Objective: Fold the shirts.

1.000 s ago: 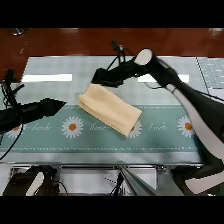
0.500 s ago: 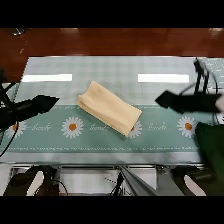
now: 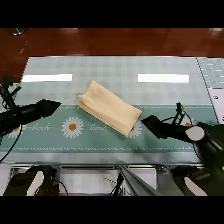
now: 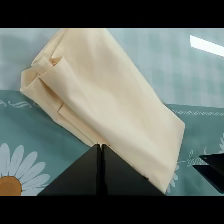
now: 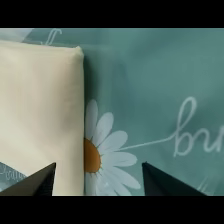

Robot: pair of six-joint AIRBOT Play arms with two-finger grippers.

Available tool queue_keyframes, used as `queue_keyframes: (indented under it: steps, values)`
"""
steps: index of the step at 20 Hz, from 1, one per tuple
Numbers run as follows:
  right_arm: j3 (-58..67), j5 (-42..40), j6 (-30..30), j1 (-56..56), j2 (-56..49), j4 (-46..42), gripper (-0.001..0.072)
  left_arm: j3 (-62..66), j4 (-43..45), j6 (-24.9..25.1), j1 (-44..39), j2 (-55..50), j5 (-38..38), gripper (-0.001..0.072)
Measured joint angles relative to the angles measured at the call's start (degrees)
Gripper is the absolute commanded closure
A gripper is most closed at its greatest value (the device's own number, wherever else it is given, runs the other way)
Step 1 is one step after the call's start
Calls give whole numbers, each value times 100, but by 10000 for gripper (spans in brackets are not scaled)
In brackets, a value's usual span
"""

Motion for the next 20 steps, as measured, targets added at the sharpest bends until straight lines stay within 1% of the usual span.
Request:
queue_keyframes:
  steps: [2,6,7,8,9,10,11,13,15,17,20]
  values:
    - [348,118,-457,44,-695,260,92,-22,0,0,0,0,2,689]
    - [1073,656,-1449,76,-1956,1165,98,-42,0,0,0,0,2,689]
    - [1235,758,-1698,85,-2218,1399,141,-44,-2,0,0,0,0,689]
    - [1375,846,-1902,85,-2428,1582,250,-46,-2,0,0,0,2,689]
    - [1506,918,-2085,85,-2616,1744,403,-48,0,0,0,-2,0,689]
    - [1646,988,-2277,92,-2789,1808,672,-48,-2,-2,0,0,2,689]
    - [1790,1080,-2490,92,-2929,1941,694,-48,-2,-2,0,0,2,689]
    - [2096,1349,-2903,76,-3080,2098,694,-48,0,0,0,0,2,689]
    - [2588,1696,-3082,13,-3136,1965,694,-48,-2,0,0,0,0,689]
    - [3237,1943,-2977,-57,-3075,1574,694,-48,-2,0,0,-2,0,688]
    - [4524,2378,-2522,-210,-2931,892,694,-48,0,-2,0,-2,0,689]
